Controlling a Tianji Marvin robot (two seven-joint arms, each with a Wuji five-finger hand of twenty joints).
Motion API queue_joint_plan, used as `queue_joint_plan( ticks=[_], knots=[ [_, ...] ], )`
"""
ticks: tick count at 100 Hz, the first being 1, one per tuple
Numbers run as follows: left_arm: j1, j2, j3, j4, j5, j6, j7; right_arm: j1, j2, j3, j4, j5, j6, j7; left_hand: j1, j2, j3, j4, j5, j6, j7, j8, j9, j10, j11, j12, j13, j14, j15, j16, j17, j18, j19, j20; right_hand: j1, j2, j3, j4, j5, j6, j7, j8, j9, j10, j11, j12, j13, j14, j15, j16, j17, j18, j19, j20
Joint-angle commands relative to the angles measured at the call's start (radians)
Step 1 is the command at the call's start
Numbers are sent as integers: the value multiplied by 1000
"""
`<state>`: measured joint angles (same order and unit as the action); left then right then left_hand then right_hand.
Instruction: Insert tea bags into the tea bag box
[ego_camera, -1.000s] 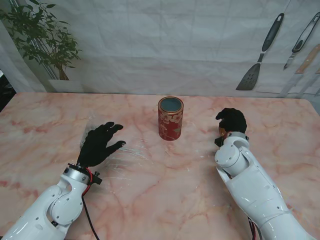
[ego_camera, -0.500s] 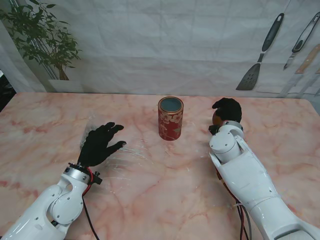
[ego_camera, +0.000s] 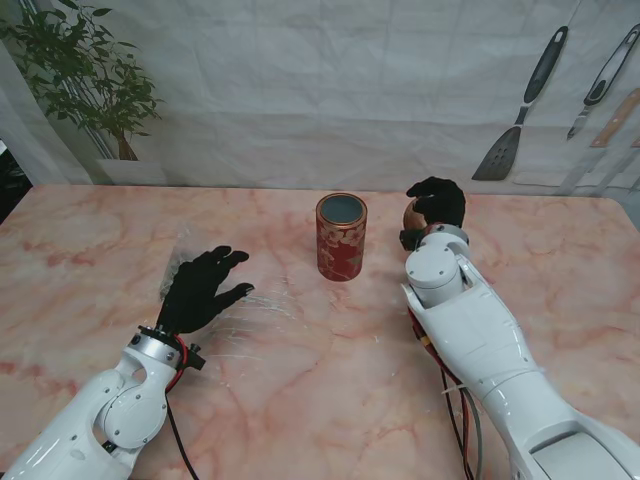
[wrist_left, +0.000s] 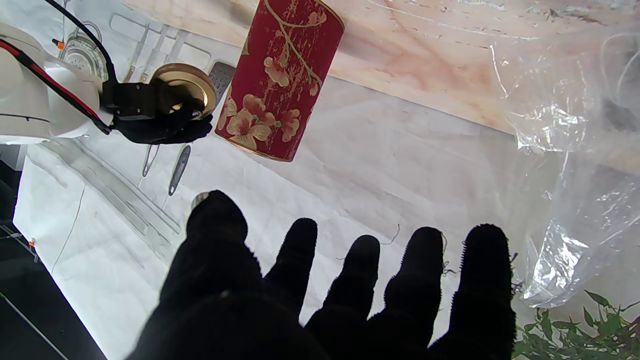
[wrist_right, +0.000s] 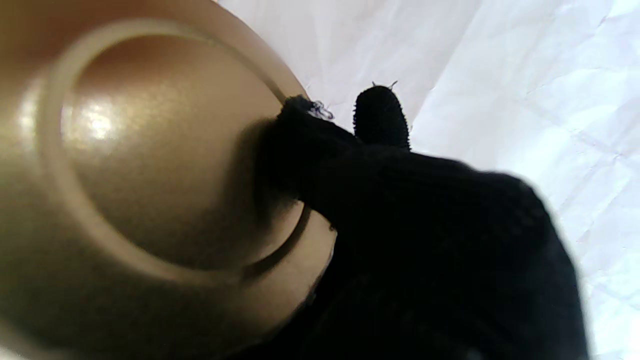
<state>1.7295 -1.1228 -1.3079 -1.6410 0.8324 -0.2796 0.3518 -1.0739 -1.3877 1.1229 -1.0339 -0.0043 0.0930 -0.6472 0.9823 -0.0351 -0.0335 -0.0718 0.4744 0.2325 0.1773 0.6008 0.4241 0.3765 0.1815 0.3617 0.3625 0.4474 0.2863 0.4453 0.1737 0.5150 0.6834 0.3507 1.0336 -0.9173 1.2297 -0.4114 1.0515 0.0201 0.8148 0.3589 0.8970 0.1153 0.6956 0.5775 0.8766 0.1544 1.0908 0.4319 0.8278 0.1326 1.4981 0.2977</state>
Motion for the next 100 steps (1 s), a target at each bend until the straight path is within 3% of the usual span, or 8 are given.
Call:
queue_joint_plan(
  ticks=[1, 54, 100],
  knots=[
    [-2, 1, 1, -6, -3, 4, -16, 15, -16, -8, -11, 8, -16, 8, 51, 36, -18, -5, 18, -8, 3, 6, -29, -16, 1, 6, 6, -19, -1, 5, -1, -5, 32, 20, 111, 34, 108, 48, 16, 2, -2, 11, 20, 1, 42, 6, 22, 46, 59, -7, 28, -52, 82, -1],
    [-2, 3, -5, -1, -3, 3, -25, 91, -70, -54, 51, 92, -82, -60, 50, 36, -17, -5, 18, -8, 3, 6, -28, -16, 0, 6, 5, -20, -1, 5, -1, -9, 32, 20, 111, 30, 112, 46, 20, 6, -3, 16, 22, 4, 48, 5, 21, 53, 67, -7, 27, -49, 91, -4],
    [6, 6, -17, -7, 4, 11, -40, 125, -97, -88, 86, 198, -164, -31, 49, 36, -18, -5, 19, -8, 4, 7, -28, -16, 0, 6, 4, -21, -2, 5, -3, -12, 29, 19, 114, 35, 110, 46, 20, 9, -4, 19, 18, 6, 51, 7, 17, 54, 71, -5, 26, -49, 96, -3]
  ],
)
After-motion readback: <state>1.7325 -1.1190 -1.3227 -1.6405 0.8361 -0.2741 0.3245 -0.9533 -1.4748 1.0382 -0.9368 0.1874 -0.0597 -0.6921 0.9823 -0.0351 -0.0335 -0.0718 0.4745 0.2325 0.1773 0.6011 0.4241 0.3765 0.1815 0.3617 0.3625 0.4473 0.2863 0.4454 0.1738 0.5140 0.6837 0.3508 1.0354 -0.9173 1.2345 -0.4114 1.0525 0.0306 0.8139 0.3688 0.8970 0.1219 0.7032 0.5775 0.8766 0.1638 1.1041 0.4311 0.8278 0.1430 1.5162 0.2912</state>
